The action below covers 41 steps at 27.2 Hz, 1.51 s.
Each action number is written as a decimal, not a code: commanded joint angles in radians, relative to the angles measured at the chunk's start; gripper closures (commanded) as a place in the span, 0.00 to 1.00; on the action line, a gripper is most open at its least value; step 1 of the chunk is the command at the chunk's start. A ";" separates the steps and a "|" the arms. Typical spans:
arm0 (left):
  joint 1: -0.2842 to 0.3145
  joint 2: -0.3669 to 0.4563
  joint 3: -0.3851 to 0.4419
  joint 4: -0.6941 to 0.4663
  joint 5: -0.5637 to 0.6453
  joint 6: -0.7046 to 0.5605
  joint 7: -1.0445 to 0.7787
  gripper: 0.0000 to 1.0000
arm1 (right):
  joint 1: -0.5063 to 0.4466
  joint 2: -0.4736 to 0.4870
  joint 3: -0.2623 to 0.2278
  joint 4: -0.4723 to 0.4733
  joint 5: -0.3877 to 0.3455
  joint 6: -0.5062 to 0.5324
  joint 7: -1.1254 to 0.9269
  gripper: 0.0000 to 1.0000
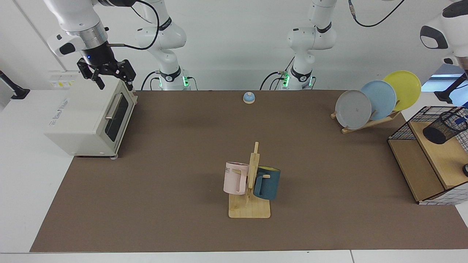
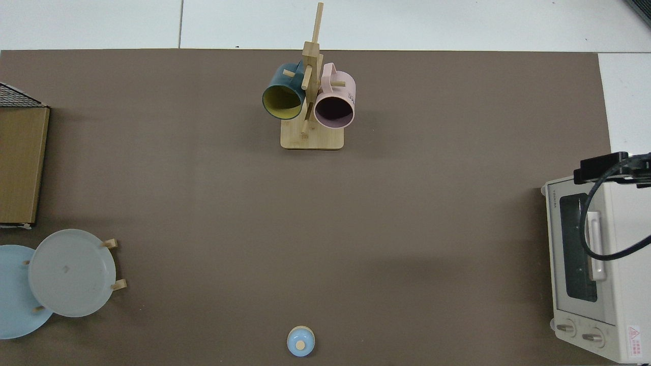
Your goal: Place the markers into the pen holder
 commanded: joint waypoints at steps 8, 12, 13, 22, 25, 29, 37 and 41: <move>0.003 -0.033 0.008 -0.067 -0.030 0.007 0.036 1.00 | 0.001 -0.014 0.004 -0.027 0.000 0.029 0.014 0.00; -0.002 -0.037 0.004 -0.067 -0.030 -0.017 0.039 1.00 | 0.028 -0.013 -0.018 -0.027 -0.002 0.030 0.014 0.00; -0.005 -0.037 0.004 -0.068 -0.027 -0.012 0.046 1.00 | 0.036 -0.013 -0.031 -0.027 0.000 0.035 0.014 0.00; -0.014 -0.037 -0.005 -0.071 -0.122 0.016 0.325 0.97 | 0.081 -0.007 -0.088 -0.038 -0.002 0.043 0.009 0.00; -0.013 -0.037 -0.005 -0.071 -0.181 0.017 0.425 0.93 | 0.074 -0.007 -0.085 -0.052 -0.002 0.039 0.009 0.00; -0.013 -0.033 -0.005 -0.070 -0.258 0.017 0.438 0.00 | 0.074 -0.008 -0.085 -0.059 -0.002 0.042 0.009 0.00; -0.016 -0.017 -0.019 -0.044 -0.278 0.014 0.398 0.00 | 0.088 -0.016 -0.085 -0.102 0.043 0.046 0.015 0.00; -0.017 0.012 -0.053 -0.001 -0.287 0.003 0.361 0.00 | 0.079 -0.014 -0.086 -0.101 0.037 0.046 0.009 0.00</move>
